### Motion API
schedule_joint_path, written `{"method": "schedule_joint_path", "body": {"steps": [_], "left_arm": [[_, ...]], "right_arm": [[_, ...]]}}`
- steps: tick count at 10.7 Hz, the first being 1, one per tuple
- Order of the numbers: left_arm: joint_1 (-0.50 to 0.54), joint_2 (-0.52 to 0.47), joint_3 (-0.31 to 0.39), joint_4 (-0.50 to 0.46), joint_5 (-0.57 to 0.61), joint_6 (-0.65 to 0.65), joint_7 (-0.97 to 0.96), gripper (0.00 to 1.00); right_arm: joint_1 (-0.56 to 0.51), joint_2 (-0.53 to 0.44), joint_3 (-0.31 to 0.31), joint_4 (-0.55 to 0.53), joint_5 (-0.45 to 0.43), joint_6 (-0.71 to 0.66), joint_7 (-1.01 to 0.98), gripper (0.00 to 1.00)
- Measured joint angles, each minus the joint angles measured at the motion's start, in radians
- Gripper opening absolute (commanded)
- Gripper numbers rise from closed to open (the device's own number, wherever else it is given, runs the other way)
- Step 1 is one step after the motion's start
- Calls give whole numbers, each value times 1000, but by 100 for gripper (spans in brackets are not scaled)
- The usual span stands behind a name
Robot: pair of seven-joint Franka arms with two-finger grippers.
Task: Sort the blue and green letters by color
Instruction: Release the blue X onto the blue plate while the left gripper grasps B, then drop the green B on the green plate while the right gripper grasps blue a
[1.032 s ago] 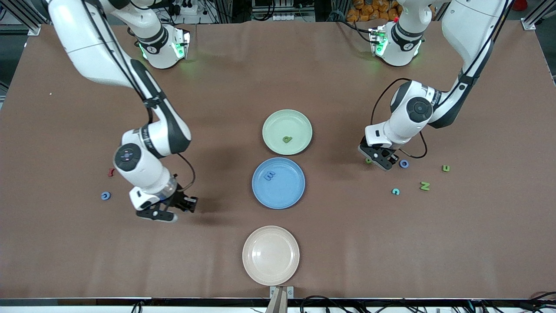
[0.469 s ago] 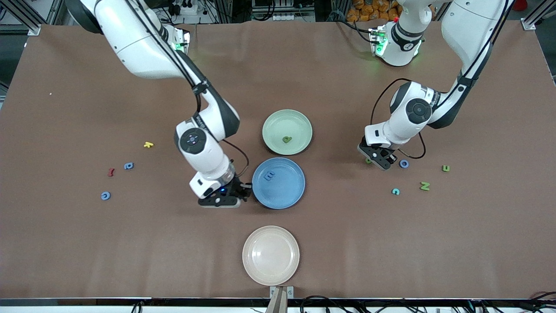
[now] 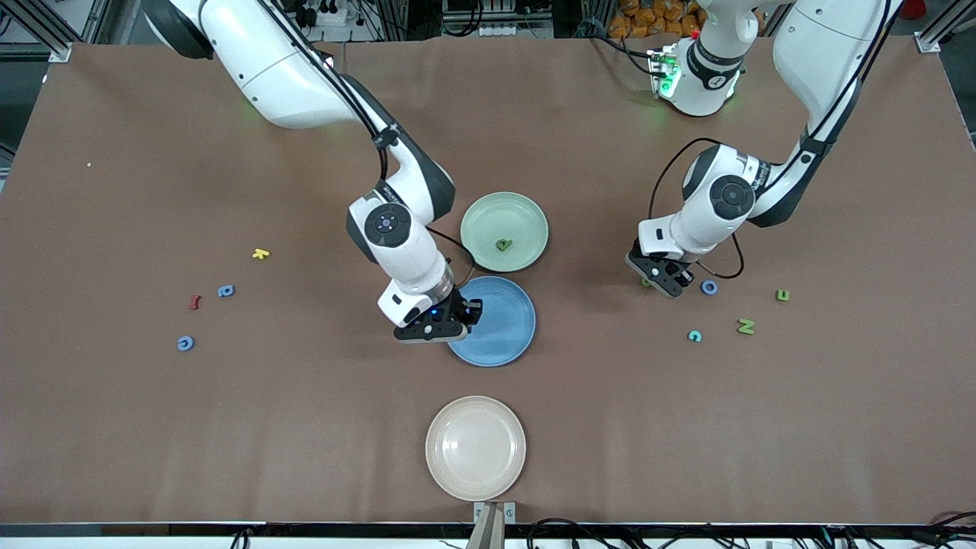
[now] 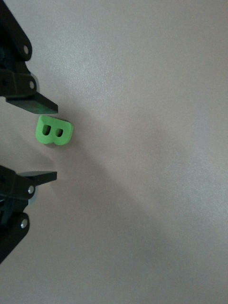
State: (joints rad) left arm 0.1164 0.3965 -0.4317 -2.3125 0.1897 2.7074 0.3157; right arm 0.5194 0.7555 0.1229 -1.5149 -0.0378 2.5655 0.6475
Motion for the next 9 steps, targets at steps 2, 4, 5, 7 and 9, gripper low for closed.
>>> {"method": "schedule_joint_path", "body": {"steps": [2, 4, 5, 7, 9], "left_arm": [[0, 4, 0, 0, 0, 0, 0, 54], [0, 13, 4, 0, 12, 0, 0, 53], [2, 18, 6, 2, 26, 1, 0, 50], [3, 25, 12, 9, 29, 1, 0, 41], [3, 36, 14, 12, 30, 3, 0, 34]], "right_arm": [[27, 8, 0, 6, 0, 1, 82, 100], [49, 8, 0, 9, 0, 0, 117, 100], [48, 8, -2, 14, 0, 0, 119, 100], [29, 7, -12, 20, 0, -9, 119, 100], [-23, 0, -15, 29, 0, -63, 112, 100]]}}
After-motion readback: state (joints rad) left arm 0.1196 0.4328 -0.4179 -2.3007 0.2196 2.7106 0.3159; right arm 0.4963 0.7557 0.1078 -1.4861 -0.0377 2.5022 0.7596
